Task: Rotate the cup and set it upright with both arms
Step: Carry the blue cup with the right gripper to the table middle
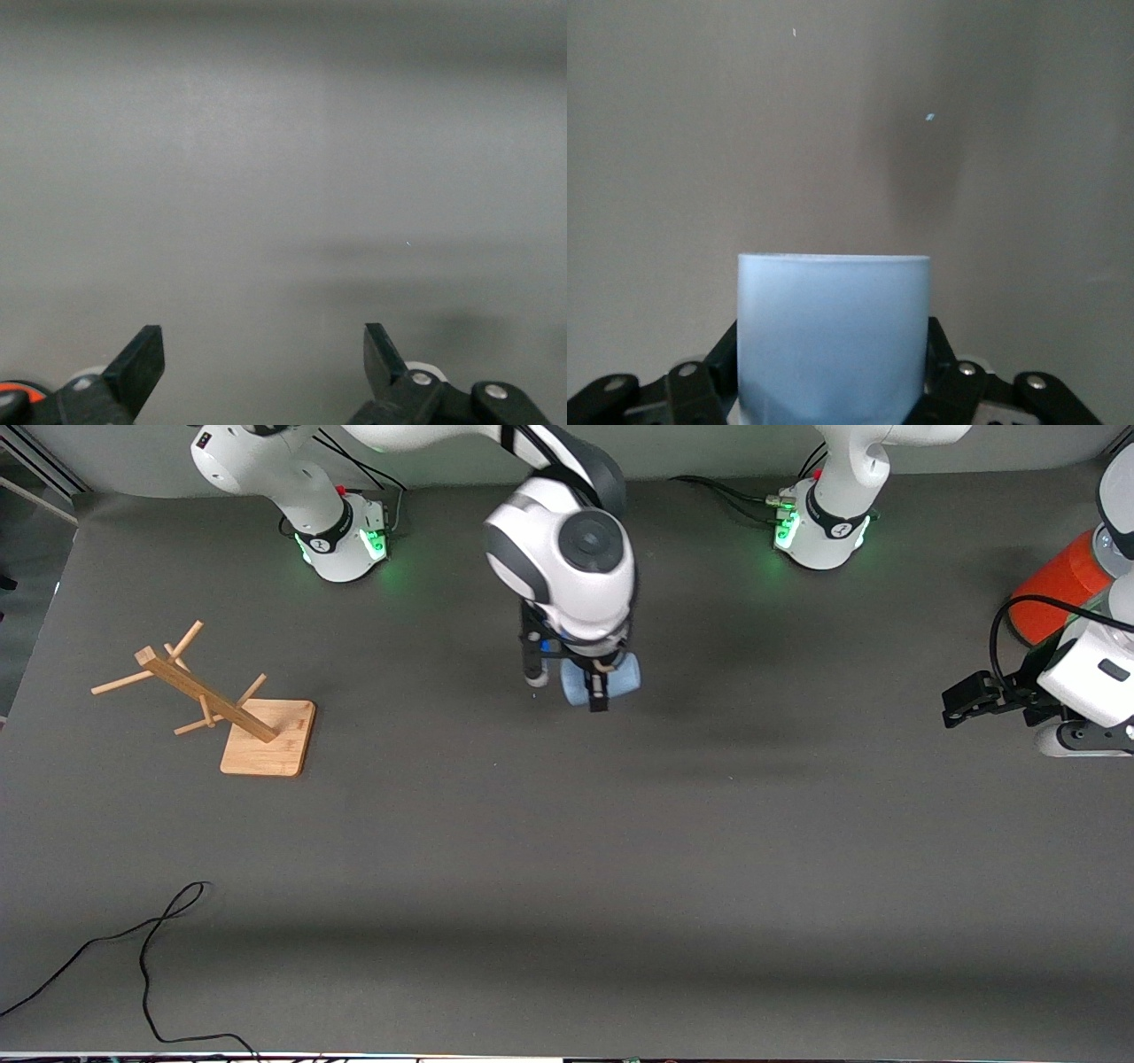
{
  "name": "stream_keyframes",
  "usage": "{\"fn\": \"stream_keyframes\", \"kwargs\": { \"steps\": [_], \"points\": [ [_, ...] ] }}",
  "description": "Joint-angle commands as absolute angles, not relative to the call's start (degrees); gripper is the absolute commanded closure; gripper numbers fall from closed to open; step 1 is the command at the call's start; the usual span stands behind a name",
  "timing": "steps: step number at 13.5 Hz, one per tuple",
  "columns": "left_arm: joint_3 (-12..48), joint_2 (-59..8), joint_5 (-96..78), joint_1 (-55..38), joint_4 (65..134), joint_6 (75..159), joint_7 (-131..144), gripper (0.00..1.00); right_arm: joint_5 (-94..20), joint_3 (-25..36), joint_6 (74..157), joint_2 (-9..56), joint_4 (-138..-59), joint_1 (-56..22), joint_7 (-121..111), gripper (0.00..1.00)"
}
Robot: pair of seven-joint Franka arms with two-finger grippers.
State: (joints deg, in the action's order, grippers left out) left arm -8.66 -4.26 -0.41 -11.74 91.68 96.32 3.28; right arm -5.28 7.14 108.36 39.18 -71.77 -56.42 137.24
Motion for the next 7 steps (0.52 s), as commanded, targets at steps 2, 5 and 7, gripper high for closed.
{"fn": "stream_keyframes", "kwargs": {
  "steps": [2,5,7],
  "points": [
    [-8.9,-4.6,-0.1,-12.0,90.7,95.1,2.7,0.00,-1.5,8.0,110.9,52.0,-61.3,-59.0,145.8,0.57],
    [-8.9,-4.6,-0.1,-11.7,90.9,95.0,3.0,0.00,-1.1,8.0,113.5,56.9,-60.1,-59.8,149.1,0.57],
    [-8.9,-4.9,-0.1,-11.5,90.9,95.0,3.1,0.00,0.8,8.0,114.8,59.1,-59.8,-60.1,151.2,0.57]
  ]
}}
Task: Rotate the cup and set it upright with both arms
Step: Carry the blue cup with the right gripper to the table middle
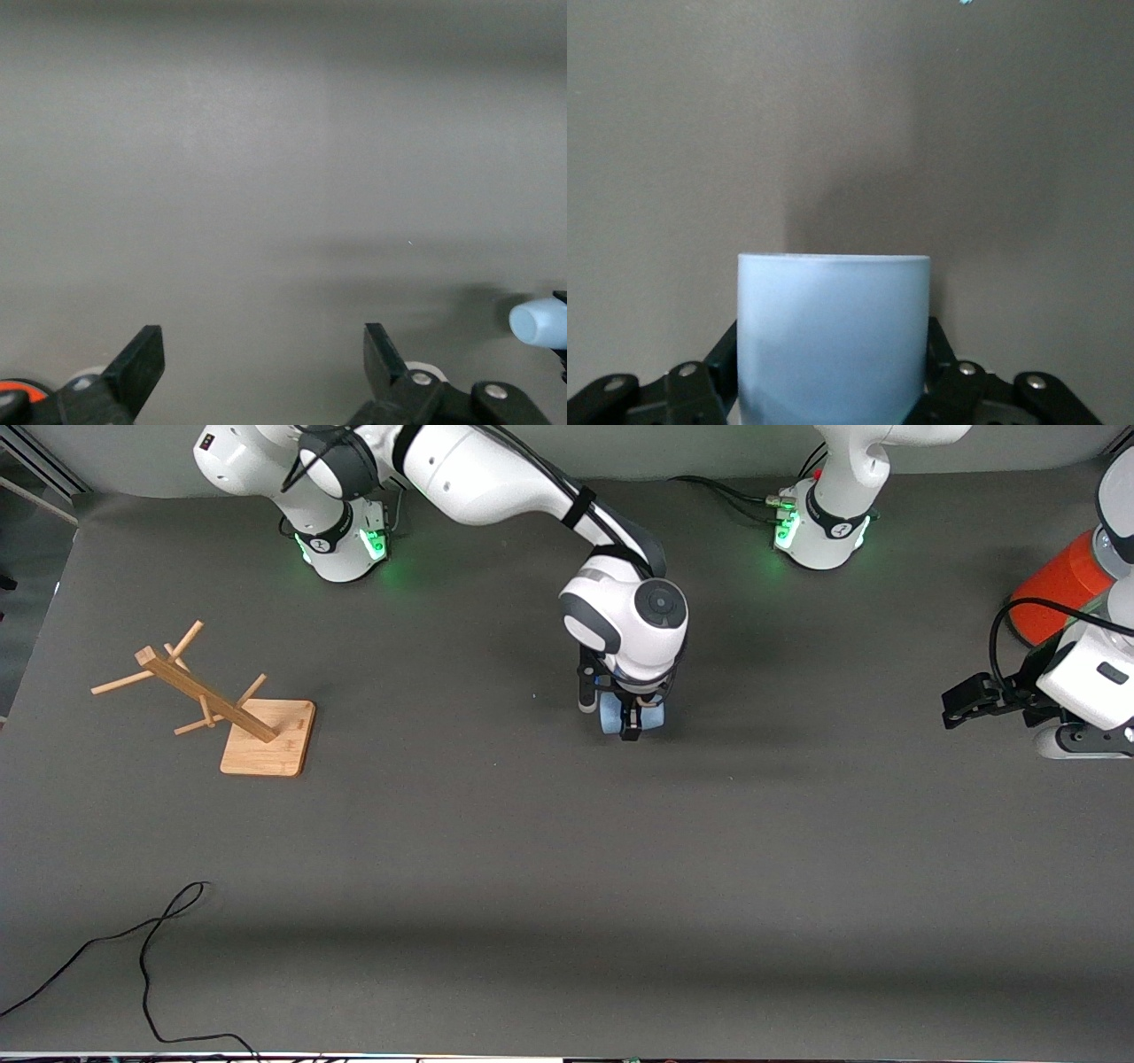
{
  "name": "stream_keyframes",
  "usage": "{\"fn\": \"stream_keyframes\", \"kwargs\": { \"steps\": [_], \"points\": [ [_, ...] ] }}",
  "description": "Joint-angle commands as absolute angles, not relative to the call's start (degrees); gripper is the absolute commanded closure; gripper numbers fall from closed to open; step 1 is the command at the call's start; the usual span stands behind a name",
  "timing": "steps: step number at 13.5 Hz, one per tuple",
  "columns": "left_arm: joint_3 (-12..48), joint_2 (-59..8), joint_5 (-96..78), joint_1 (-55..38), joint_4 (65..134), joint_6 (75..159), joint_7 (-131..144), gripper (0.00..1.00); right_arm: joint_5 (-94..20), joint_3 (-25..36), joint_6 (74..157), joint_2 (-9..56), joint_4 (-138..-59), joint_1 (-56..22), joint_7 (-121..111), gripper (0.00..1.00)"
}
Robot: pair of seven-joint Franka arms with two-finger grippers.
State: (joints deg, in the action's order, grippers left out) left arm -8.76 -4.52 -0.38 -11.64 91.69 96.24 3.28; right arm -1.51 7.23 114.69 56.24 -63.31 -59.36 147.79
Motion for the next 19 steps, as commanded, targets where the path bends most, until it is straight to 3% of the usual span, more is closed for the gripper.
{"fn": "stream_keyframes", "kwargs": {
  "steps": [1,3,4,5,6,14,19],
  "points": [
    [-8.9,-5.1,0.1,-11.5,90.9,95.0,2.9,0.00,1.0,8.0,115.4,59.7,-59.8,-60.4,151.6,0.57],
    [-8.9,-5.2,0.1,-11.3,91.0,95.0,2.5,0.00,1.0,8.0,115.7,60.4,-59.8,-60.5,151.8,0.55],
    [-9.0,-5.2,-0.1,-11.3,90.9,95.0,2.5,0.00,1.1,8.0,115.8,60.6,-59.8,-60.5,152.0,0.48],
    [-9.1,-5.2,-0.1,-11.0,91.0,95.0,2.5,0.00,1.1,8.0,116.1,60.8,-59.8,-60.5,152.0,0.32],
    [-9.1,-5.2,-0.1,-10.8,91.1,94.9,2.5,0.00,1.1,8.0,116.5,60.9,-59.9,-60.5,152.0,0.01],
    [-9.1,-5.2,-0.1,-10.8,90.9,95.1,2.5,0.00,1.1,8.3,115.5,59.6,-59.9,-60.4,151.4,0.00],
    [-9.1,-5.4,2.1,-10.7,91.1,95.8,2.7,0.00,1.1,8.1,109.4,52.3,-60.3,-60.3,150.7,0.00]
  ]
}}
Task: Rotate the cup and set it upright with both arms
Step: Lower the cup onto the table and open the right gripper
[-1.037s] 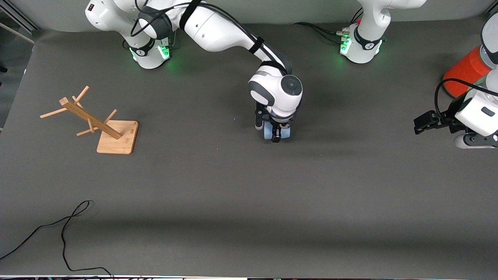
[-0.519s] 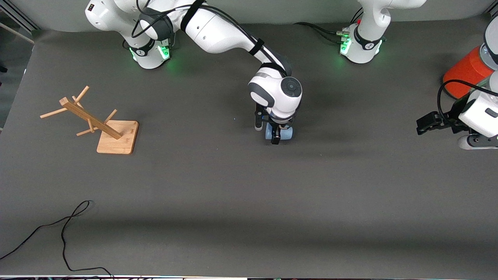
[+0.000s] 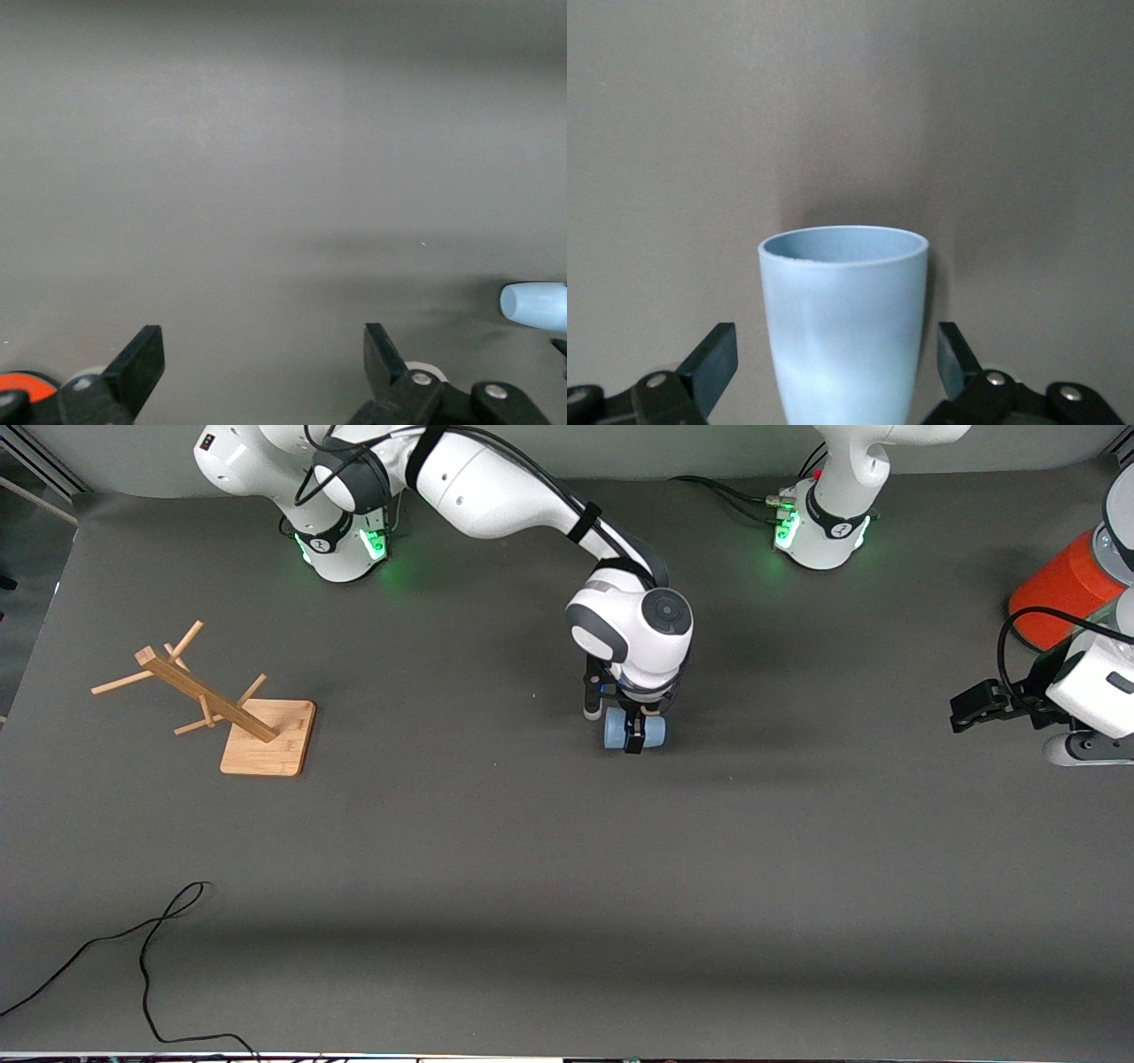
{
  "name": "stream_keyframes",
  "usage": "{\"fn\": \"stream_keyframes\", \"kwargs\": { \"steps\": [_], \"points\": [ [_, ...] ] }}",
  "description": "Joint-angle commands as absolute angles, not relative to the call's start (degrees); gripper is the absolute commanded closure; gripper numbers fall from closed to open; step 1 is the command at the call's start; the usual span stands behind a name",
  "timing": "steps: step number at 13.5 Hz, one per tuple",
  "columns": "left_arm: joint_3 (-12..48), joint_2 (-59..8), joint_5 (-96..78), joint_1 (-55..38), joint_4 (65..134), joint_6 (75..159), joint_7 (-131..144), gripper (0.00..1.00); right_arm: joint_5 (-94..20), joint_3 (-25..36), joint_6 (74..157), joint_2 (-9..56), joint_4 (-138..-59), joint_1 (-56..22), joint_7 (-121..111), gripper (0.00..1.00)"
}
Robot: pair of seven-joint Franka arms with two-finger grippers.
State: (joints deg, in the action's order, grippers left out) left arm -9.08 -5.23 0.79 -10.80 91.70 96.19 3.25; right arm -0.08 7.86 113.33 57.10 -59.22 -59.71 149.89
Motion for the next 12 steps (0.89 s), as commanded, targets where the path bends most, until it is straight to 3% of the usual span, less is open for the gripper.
{"fn": "stream_keyframes", "kwargs": {
  "steps": [1,7,12],
  "points": [
    [-9.1,-5.3,2.1,-10.6,91.2,96.0,2.6,0.00,0.5,8.0,107.1,49.9,-60.6,-60.1,149.9,0.00],
    [-9.1,-5.5,0.7,-9.5,91.0,97.4,2.5,0.00,-0.9,8.4,86.7,34.8,-62.2,-53.1,125.1,0.00],
    [-9.1,-7.3,-1.7,-5.9,91.0,98.6,1.1,0.00,-0.8,9.1,83.0,19.2,-73.5,-40.3,92.6,0.00]
  ]
}}
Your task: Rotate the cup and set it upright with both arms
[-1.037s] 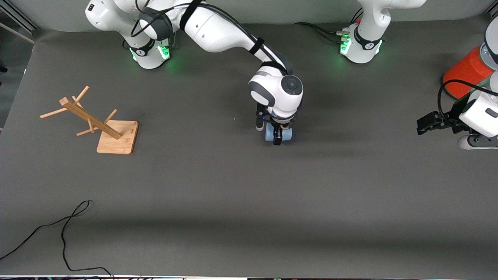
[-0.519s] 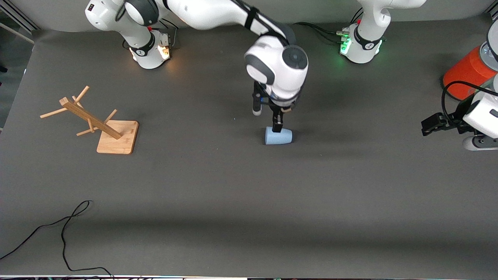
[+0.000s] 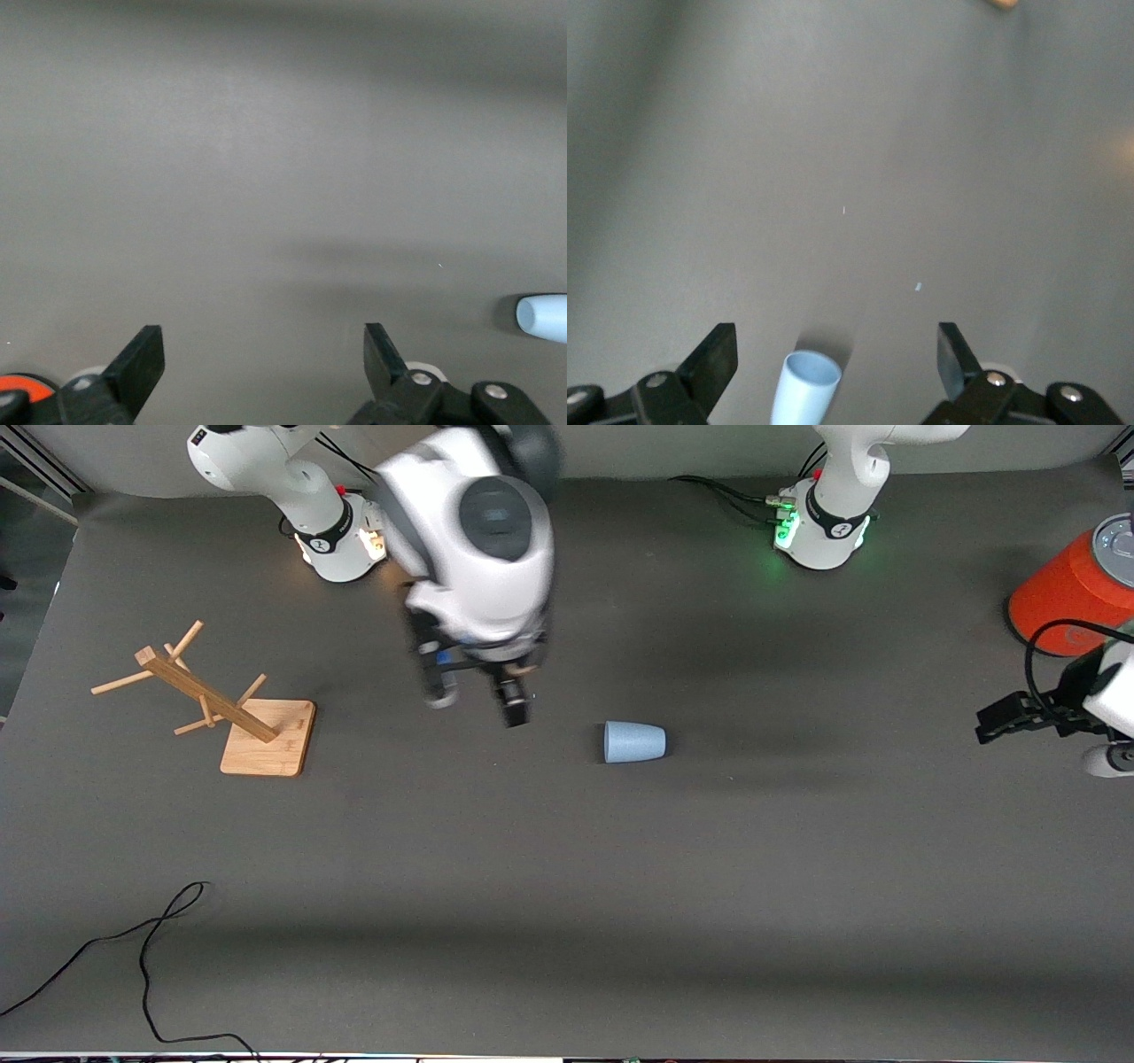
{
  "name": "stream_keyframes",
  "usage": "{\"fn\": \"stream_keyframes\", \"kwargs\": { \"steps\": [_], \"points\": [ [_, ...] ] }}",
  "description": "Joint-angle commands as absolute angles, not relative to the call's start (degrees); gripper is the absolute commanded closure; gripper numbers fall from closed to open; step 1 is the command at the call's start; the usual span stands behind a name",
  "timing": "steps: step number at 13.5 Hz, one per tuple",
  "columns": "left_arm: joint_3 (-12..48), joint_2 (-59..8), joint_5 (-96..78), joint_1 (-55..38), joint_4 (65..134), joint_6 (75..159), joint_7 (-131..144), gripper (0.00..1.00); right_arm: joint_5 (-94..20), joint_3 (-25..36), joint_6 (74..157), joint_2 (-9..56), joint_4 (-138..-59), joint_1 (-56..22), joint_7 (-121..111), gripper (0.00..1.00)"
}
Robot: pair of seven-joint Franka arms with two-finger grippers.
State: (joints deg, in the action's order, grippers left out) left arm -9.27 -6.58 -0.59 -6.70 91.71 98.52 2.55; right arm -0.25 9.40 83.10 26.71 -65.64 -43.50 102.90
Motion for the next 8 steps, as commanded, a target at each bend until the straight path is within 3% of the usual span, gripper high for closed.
{"fn": "stream_keyframes", "kwargs": {
  "steps": [1,5,8],
  "points": [
    [-9.1,-7.3,-1.7,-5.8,90.9,98.2,1.2,0.00,-0.8,9.9,82.1,17.4,-74.5,-37.8,85.8,0.00],
    [-8.8,-6.7,-1.5,-6.5,90.5,95.8,2.2,0.00,-0.8,17.4,81.5,13.3,-76.4,-34.5,60.5,0.00],
    [-8.5,-6.6,-1.3,-7.8,90.6,95.1,3.3,0.00,-0.9,16.6,85.1,7.9,-82.7,-25.6,46.2,0.00]
  ]
}}
